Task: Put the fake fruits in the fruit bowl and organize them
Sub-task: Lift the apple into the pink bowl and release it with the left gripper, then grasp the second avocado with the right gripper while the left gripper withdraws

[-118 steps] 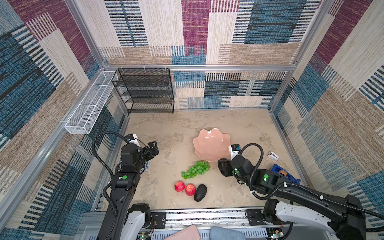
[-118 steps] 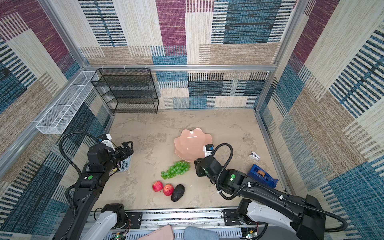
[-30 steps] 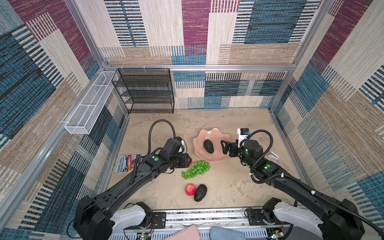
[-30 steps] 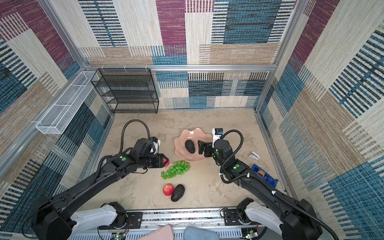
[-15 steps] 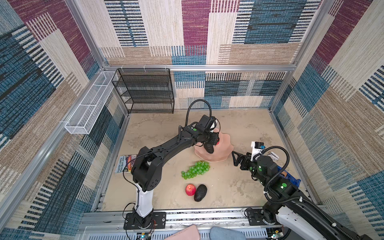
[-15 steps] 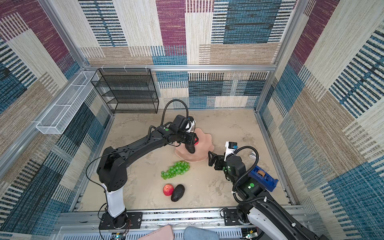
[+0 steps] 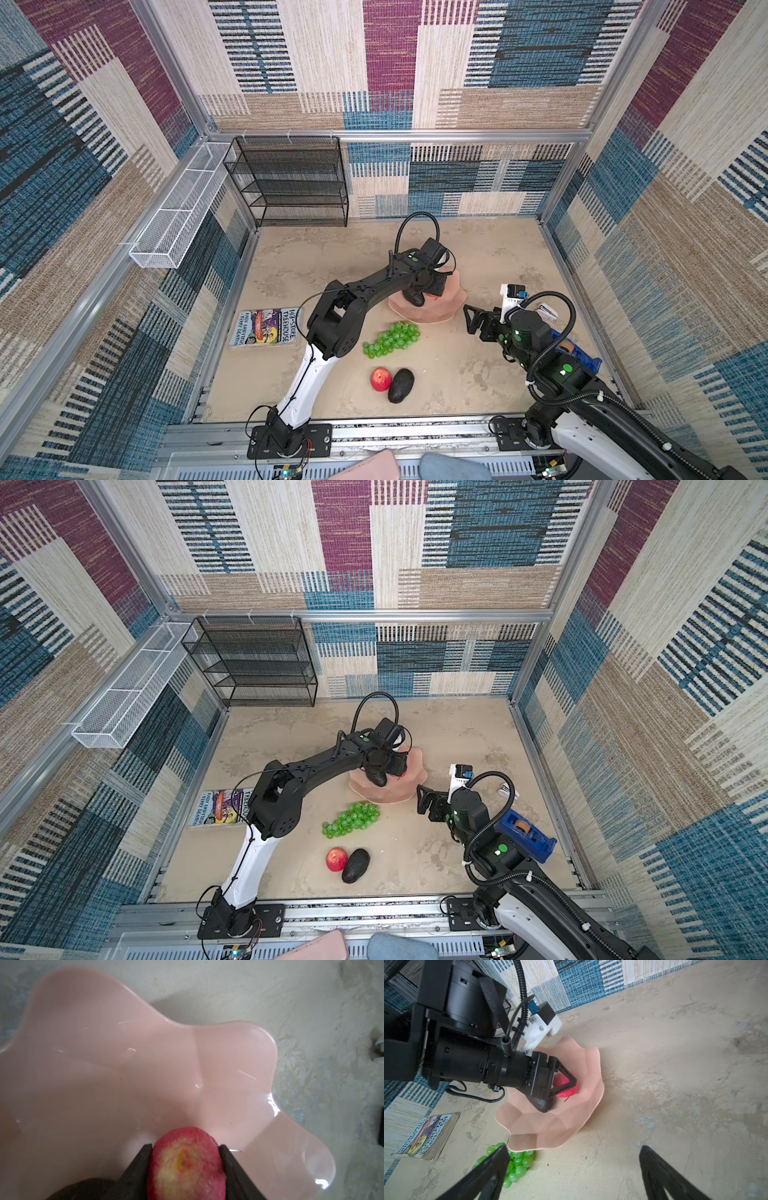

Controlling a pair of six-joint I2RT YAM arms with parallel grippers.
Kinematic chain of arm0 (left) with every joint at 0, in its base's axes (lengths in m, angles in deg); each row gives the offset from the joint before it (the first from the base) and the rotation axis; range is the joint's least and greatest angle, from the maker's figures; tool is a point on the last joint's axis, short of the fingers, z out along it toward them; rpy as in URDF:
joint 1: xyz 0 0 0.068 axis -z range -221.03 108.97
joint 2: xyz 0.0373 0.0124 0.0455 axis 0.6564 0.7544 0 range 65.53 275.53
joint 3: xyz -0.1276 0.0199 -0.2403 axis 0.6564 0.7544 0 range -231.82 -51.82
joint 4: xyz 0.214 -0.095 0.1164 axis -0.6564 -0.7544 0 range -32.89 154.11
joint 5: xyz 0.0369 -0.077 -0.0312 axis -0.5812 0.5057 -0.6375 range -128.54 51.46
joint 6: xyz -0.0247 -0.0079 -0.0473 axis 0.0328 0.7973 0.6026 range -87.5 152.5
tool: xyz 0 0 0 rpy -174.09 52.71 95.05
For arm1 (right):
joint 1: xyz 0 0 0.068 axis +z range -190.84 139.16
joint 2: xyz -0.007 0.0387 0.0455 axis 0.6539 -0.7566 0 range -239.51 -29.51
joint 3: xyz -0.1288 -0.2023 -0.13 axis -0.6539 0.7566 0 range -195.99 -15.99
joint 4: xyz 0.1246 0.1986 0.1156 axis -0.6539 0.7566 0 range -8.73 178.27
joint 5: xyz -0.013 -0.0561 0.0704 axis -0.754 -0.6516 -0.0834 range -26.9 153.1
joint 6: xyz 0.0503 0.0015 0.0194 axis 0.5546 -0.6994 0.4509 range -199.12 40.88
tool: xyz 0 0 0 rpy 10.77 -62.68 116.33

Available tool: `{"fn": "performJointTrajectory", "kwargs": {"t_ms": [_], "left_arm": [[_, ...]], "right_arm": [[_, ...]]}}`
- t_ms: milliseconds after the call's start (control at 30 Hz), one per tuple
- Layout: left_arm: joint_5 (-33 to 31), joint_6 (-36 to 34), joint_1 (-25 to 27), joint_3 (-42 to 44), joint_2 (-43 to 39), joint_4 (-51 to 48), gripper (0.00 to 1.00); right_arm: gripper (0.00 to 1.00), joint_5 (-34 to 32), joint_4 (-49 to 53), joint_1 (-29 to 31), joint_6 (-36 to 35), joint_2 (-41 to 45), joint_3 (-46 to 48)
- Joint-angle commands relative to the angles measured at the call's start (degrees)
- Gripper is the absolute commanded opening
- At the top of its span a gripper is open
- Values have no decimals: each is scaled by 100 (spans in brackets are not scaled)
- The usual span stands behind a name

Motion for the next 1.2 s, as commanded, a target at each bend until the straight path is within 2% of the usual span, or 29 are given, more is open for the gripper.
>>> {"fn": "performJointTrajectory", "kwargs": {"t_ms": [0,133,333,400,467,567,767,967,1167], "left_arm": [[-128,-39,-21,-79,51,-172,57],[-108,51,-16,-83,-25,-173,64],[-149,184,-50,-108,-561,-131,68],[-259,217,-79,-32,-865,-79,68],[-415,262,-147,292,-1338,172,68],[-686,407,-305,1370,-2344,980,69],[-1474,650,-846,4106,-4796,2373,74],[-1973,1044,-1619,6261,-7034,2439,80],[-2327,1194,-2027,7382,-8549,1959,85]], "right_arm": [[100,62,-63,-1,-112,-115,-87],[98,230,135,-1,-200,-509,-281],[93,925,129,123,-167,-867,-350],[92,968,190,370,-55,-991,-358],[92,740,325,893,144,-1201,-420],[92,500,400,1650,639,-1640,-533],[93,605,140,2918,1647,-2579,-566],[95,667,-356,3653,2518,-2894,-662],[96,507,-397,4029,2879,-3799,-1217]]}}
